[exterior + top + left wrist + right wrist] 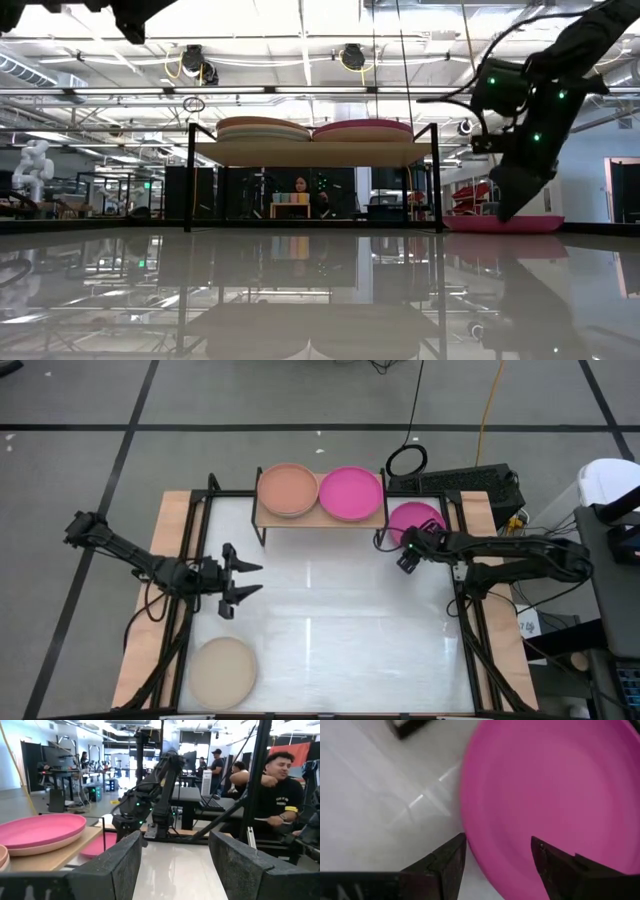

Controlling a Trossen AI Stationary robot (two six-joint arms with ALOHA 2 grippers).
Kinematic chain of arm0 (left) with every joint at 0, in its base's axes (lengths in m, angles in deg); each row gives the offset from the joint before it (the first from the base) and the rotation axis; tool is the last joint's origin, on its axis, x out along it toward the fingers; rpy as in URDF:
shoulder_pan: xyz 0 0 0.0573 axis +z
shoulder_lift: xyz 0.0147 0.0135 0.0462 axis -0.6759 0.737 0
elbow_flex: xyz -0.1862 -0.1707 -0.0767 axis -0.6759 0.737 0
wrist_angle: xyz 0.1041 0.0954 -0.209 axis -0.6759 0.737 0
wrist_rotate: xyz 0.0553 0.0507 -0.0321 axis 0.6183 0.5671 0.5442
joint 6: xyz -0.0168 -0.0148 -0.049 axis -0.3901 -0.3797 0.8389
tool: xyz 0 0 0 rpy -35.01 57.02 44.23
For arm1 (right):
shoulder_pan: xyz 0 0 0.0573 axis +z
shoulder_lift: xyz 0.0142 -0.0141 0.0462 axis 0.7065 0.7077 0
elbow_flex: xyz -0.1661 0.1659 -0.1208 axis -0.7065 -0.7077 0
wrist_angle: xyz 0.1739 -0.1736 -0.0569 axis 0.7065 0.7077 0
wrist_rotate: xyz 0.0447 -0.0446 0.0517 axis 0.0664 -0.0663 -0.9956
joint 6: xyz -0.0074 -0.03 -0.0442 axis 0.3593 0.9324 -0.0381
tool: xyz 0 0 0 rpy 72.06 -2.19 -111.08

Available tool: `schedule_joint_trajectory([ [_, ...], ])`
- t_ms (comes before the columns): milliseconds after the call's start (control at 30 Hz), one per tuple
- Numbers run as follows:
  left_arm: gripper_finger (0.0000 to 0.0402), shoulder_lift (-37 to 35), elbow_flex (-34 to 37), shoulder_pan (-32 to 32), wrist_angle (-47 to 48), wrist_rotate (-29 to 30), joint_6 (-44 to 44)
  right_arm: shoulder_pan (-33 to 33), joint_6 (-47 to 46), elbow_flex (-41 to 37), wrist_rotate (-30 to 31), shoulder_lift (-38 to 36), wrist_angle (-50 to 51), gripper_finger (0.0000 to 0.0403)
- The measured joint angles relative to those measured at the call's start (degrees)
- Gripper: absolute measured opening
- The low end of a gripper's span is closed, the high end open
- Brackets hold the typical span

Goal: Place and stack plates onto a shelf
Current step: Stack the pink plate on top of the pink plate on the shelf

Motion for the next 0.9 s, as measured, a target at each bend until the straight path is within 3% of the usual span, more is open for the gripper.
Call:
schedule_joint_trajectory([
  [300,0.0234,0.02,0.02,-0.05,1.56,-0.04,1.39,-2.18,-0.11,-4.60,-1.22,1.82,-3.72,0.0194],
  [400,0.0234,0.02,0.02,-0.05,1.79,-0.07,1.63,-2.24,-0.27,-4.92,-3.89,1.80,-3.80,0.0157],
  [633,0.0234,0.02,0.02,-0.05,1.80,-0.09,0.94,-2.18,0.06,-5.03,-8.24,0.53,-6.55,0.0023],
  [900,0.0234,0.02,0.02,-0.05,1.80,-0.09,-5.03,-2.15,-3.66,-4.77,-8.84,-4.84,-10.66,0.0005],
])
